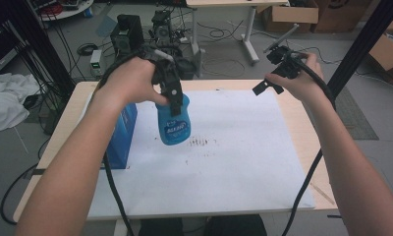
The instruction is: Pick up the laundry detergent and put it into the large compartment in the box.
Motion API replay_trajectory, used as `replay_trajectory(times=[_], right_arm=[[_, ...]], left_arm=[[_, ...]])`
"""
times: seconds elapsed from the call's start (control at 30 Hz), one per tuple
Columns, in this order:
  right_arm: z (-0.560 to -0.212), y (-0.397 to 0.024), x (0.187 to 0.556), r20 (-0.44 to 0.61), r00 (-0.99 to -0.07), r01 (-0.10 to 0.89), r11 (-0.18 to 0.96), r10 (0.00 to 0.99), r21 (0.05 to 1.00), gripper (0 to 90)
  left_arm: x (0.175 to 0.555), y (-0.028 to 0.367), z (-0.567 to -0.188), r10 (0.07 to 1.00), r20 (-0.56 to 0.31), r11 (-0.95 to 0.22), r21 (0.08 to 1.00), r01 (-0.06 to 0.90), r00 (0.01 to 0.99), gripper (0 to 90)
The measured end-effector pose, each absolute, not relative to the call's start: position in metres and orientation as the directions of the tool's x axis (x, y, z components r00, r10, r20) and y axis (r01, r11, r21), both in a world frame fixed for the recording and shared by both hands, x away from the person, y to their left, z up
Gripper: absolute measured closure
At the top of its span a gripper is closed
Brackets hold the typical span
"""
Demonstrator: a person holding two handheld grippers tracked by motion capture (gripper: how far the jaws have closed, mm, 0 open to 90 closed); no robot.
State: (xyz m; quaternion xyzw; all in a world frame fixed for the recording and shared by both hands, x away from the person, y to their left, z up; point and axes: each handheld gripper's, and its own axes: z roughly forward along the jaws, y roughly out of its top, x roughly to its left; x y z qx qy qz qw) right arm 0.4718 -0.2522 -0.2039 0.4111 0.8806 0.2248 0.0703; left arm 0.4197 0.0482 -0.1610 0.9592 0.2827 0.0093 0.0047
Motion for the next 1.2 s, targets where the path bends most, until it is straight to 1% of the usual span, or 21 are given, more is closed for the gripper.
replay_trajectory(times=[0.13,0.23,0.33,0.43,0.57,0.73,0.9,1.2], right_arm=[[-0.205,-0.254,0.472,0.066,-0.651,0.695,0.56,0.756,0.45,21.3],[-0.206,-0.255,0.472,0.066,-0.652,0.694,0.56,0.755,0.452,21.3],[-0.206,-0.255,0.473,0.07,-0.648,0.699,0.557,0.758,0.448,21.2],[-0.206,-0.255,0.473,0.07,-0.652,0.696,0.559,0.755,0.45,21.1],[-0.207,-0.253,0.472,0.072,-0.655,0.695,0.563,0.752,0.447,21.1],[-0.206,-0.253,0.473,0.068,-0.655,0.694,0.564,0.752,0.448,21.3],[-0.206,-0.253,0.473,0.068,-0.655,0.695,0.564,0.753,0.447,21.2],[-0.206,-0.251,0.473,0.067,-0.655,0.695,0.565,0.753,0.445,21.2]], left_arm=[[0.429,0.071,-0.135,0.694,0.006,-0.718,0.062,0.693,0.719,38.1],[0.433,0.092,-0.114,0.816,0.013,-0.576,0.118,0.809,0.578,38.1],[0.436,0.112,-0.099,0.888,0.027,-0.459,0.126,0.88,0.459,38.1],[0.437,0.127,-0.092,0.934,0.038,-0.357,0.135,0.924,0.355,38.1],[0.437,0.149,-0.085,0.963,0.072,-0.266,0.119,0.957,0.259,38.1],[0.436,0.181,-0.082,0.986,0.059,-0.161,0.126,0.979,0.155,38.2],[0.433,0.204,-0.083,0.995,0.036,-0.097,0.136,0.986,0.093,38.3],[0.432,0.232,-0.094,0.999,0.039,-0.012,0.128,0.992,0.007,38.3]])
